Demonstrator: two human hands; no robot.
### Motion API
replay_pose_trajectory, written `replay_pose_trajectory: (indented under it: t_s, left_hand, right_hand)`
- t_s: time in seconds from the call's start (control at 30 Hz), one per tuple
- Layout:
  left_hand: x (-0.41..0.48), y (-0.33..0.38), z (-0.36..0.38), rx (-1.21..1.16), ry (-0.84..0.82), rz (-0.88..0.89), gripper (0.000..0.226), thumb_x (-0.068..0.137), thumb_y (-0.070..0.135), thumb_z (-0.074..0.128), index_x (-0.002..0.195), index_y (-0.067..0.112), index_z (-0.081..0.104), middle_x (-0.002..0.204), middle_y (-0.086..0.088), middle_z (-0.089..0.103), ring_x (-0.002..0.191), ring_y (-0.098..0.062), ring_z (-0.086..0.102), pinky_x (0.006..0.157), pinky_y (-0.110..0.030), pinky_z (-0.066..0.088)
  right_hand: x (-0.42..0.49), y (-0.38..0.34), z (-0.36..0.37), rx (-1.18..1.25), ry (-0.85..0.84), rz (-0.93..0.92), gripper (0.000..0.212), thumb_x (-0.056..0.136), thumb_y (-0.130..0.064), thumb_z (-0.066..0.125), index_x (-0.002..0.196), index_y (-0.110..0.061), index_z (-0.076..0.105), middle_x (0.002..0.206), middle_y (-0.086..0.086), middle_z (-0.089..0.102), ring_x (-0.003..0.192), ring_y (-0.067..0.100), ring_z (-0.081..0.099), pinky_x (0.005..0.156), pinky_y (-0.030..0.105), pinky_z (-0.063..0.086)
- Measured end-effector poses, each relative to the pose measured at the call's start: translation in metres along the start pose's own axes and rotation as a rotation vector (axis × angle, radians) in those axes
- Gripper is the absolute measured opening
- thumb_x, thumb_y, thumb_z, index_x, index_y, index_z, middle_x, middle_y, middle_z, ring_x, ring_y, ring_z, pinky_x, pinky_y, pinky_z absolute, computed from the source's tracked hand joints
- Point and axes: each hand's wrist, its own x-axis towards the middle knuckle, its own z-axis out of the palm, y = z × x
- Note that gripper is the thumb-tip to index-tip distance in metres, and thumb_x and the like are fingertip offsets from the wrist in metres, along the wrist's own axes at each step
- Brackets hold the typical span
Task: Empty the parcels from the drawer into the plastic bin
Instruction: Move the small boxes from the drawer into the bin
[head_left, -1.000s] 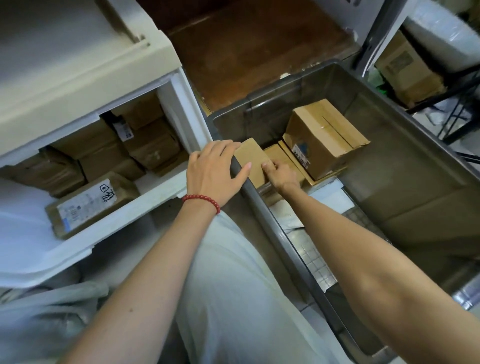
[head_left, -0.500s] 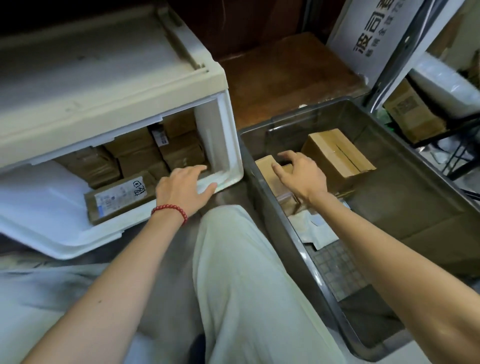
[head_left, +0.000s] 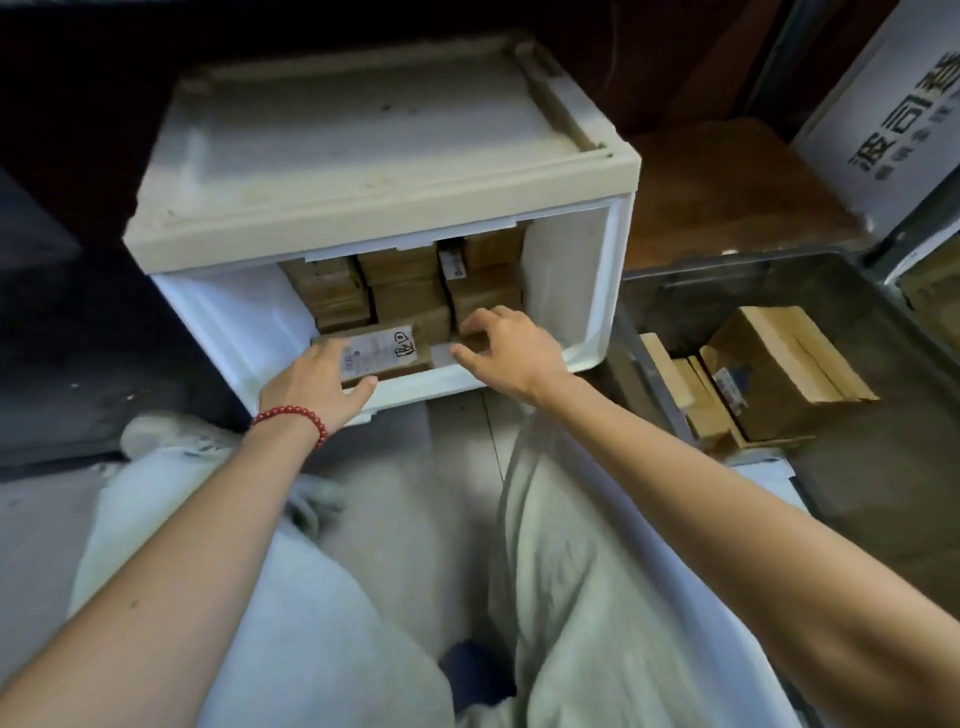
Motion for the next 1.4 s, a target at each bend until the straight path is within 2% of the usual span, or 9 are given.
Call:
replay_pose_trajectory:
  t_s: [0.27,0.57,0.77,0.9,1.0,1.1,1.2,1.3,1.4]
  left_hand:
    - [0.018,-0.021,0.028,-0.082,-0.042,-0.040,0.062,0.094,0.043,0.049,0.146,0.017,0.028,0.141,-0.014,0.040,0.124,-0.032,0.045,0.097,-0.041,0.043]
    - [0.069,-0.033,0.055,-0.037,-0.100,-0.072,0.058,0.094,0.043,0.049,0.142,0.016,0.032,0.139,-0.017,0.039,0.123,-0.034,0.043,0.100,-0.042,0.042]
    - [0.088,-0.040,0.067,-0.119,-0.138,-0.131,0.062,0.092,0.039,0.056,0.143,0.015,0.031,0.140,-0.015,0.037,0.128,-0.030,0.039,0.105,-0.039,0.037]
    - [0.101,-0.044,0.070,-0.252,-0.120,-0.236,0.065,0.086,0.042,0.063,0.141,0.015,0.037,0.138,-0.011,0.042,0.126,-0.028,0.044,0.104,-0.038,0.040]
    - [0.109,-0.037,0.076,-0.307,-0.179,-0.258,0.077,0.088,0.042,0.062,0.148,0.013,0.022,0.149,-0.012,0.035,0.135,-0.030,0.036,0.109,-0.037,0.032]
    - [0.109,-0.024,0.083,-0.345,-0.223,-0.249,0.073,0.089,0.040,0.062,0.145,0.011,0.027,0.141,-0.008,0.049,0.127,-0.029,0.048,0.100,-0.031,0.041]
    - [0.109,-0.019,0.084,-0.371,-0.189,-0.229,0.073,0.085,0.044,0.066,0.143,0.014,0.033,0.139,-0.005,0.049,0.122,-0.026,0.052,0.089,-0.024,0.041]
    - [0.109,-0.015,0.076,-0.447,-0.141,-0.252,0.082,0.080,0.044,0.070,0.143,0.013,0.029,0.137,-0.004,0.050,0.122,-0.026,0.051,0.094,-0.029,0.043]
    - [0.101,-0.010,0.065,-0.491,-0.116,-0.240,0.078,0.080,0.039,0.073,0.140,0.011,0.031,0.133,-0.004,0.056,0.120,-0.025,0.054,0.096,-0.034,0.047]
  right_hand:
    - [0.026,-0.004,0.055,-0.020,-0.098,0.105,0.050,0.092,-0.050,0.051,0.134,-0.023,0.048,0.133,0.005,0.049,0.125,0.025,0.045,0.093,0.040,0.044]
    - [0.065,-0.001,0.082,-0.060,-0.128,0.145,0.050,0.093,-0.052,0.048,0.136,-0.025,0.046,0.137,0.006,0.049,0.128,0.025,0.043,0.104,0.041,0.035]
    - [0.081,-0.001,0.098,-0.036,-0.183,0.159,0.051,0.095,-0.051,0.044,0.138,-0.023,0.044,0.138,0.007,0.051,0.129,0.026,0.045,0.103,0.040,0.033]
    - [0.090,0.003,0.103,0.001,-0.230,0.212,0.055,0.096,-0.053,0.041,0.140,-0.020,0.041,0.137,0.007,0.054,0.126,0.027,0.048,0.104,0.040,0.032]
    - [0.093,0.005,0.105,0.022,-0.252,0.237,0.055,0.095,-0.054,0.042,0.137,-0.017,0.043,0.128,0.009,0.059,0.120,0.030,0.052,0.103,0.042,0.033]
    - [0.097,0.010,0.104,0.077,-0.247,0.307,0.057,0.093,-0.055,0.046,0.135,-0.017,0.046,0.123,0.014,0.061,0.118,0.034,0.052,0.100,0.041,0.038]
    - [0.098,0.017,0.102,0.192,-0.200,0.339,0.058,0.091,-0.055,0.049,0.136,-0.019,0.048,0.133,0.015,0.053,0.128,0.032,0.041,0.105,0.041,0.037]
    - [0.092,0.019,0.094,0.316,-0.116,0.369,0.061,0.090,-0.053,0.053,0.139,-0.017,0.047,0.137,0.013,0.049,0.130,0.031,0.037,0.107,0.039,0.033]
    - [0.078,0.017,0.080,0.373,-0.071,0.370,0.066,0.090,-0.050,0.056,0.142,-0.012,0.040,0.141,0.015,0.043,0.132,0.032,0.034,0.108,0.041,0.029]
